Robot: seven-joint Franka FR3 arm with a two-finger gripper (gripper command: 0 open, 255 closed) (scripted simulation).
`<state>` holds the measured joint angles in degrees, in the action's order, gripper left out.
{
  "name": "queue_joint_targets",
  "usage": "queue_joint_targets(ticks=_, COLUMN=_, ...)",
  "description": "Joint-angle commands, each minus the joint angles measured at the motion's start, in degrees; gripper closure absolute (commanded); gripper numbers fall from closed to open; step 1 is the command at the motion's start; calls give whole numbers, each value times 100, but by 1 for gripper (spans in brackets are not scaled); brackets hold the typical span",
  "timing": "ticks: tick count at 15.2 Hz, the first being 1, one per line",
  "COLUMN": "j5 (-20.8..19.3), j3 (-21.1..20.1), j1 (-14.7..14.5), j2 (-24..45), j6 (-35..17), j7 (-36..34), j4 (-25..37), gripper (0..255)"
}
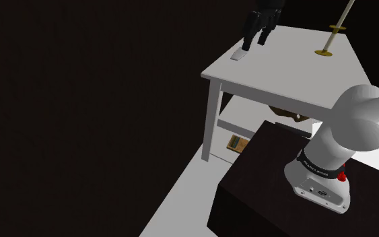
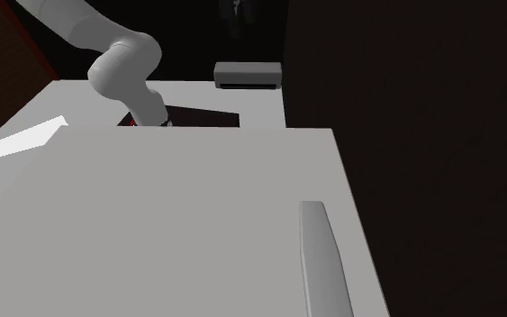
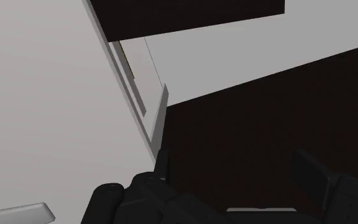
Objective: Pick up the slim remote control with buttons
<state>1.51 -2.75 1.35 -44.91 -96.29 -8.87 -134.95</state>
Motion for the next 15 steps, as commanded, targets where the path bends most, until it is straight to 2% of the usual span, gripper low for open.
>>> queue_joint_targets(ticks=1, j5=0, j3=0, j1=0, j2=0, j6=0, j7=0, j4=0, gripper=0)
queue_joint_targets(ticks=8, j5=-113, j3=125, j1=521, j2=1392, j6=-677, j7=-666, j4=628, gripper=0)
queue_joint_targets(ticks=15, j5=-206, j3=340, j1=957, j2=2711, j6=-1090, j7=-1313, j4=1441, gripper=0)
